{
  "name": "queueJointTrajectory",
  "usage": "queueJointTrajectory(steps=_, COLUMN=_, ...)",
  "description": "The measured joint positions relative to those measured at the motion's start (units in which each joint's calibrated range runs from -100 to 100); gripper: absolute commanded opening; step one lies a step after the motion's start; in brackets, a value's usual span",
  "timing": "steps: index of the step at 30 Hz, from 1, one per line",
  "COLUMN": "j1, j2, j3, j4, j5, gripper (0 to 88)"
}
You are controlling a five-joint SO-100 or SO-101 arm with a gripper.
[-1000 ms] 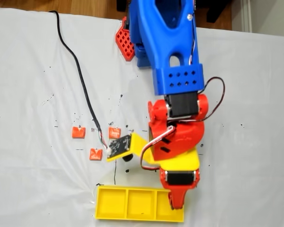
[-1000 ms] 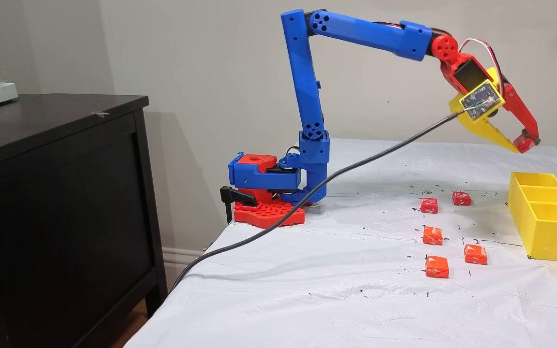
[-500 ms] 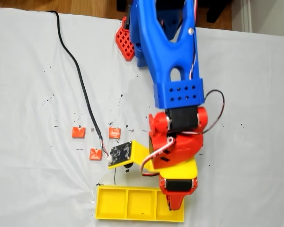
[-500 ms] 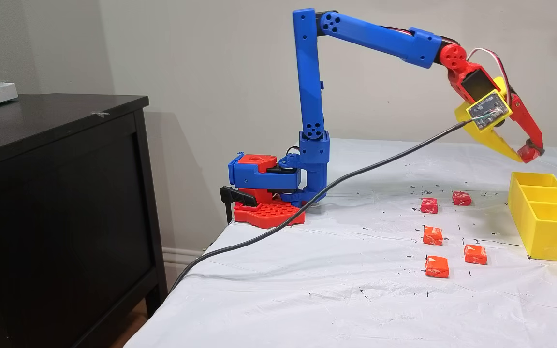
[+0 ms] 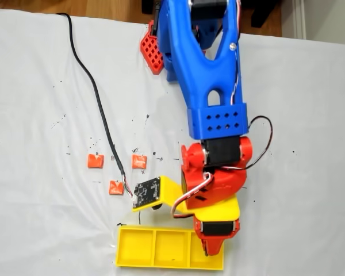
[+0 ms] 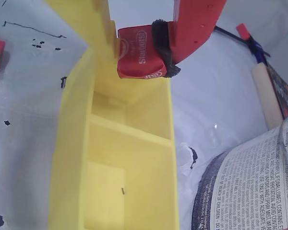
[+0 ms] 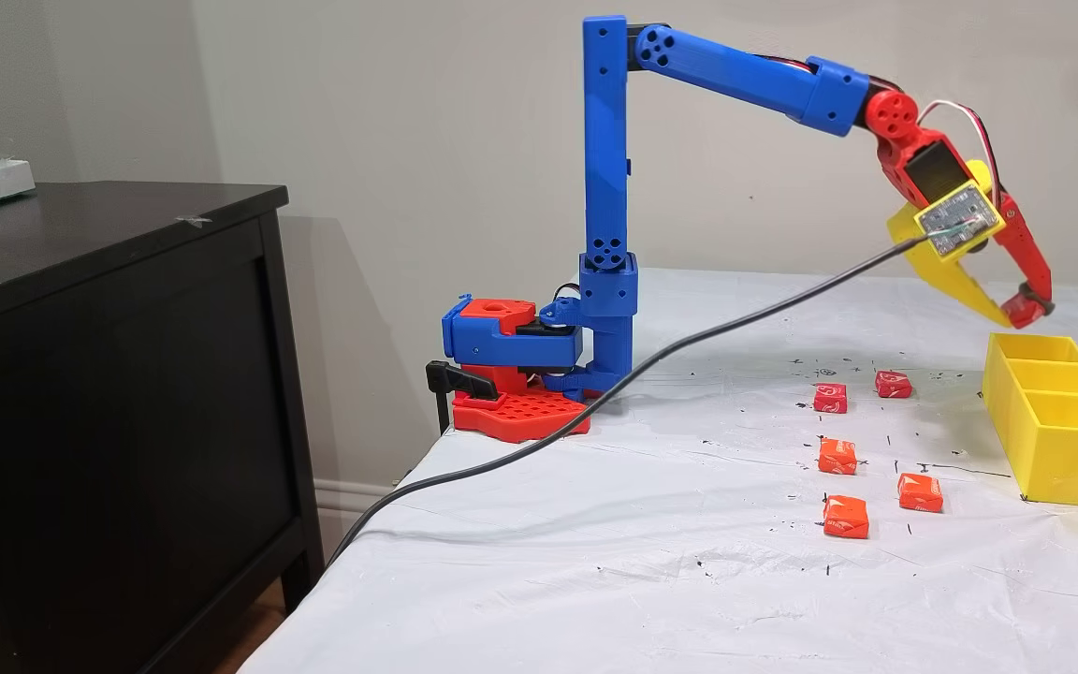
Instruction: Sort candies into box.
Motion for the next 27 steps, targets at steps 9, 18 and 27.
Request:
queueJointTrajectory(steps=9, j1=0.0, j2=3.0, j3=-2.9, j4=0.6, j5=0.4, gripper=0.4)
queueJointTrajectory(steps=18, j1=0.0, j2=3.0, j3=-3.0, j4=2.9, j5=1.1, gripper=11.1)
queueJointTrajectory(steps=27, j1=0.0, j2=3.0, j3=-3.3, j4=3.1, j5=1.2, gripper=24.0)
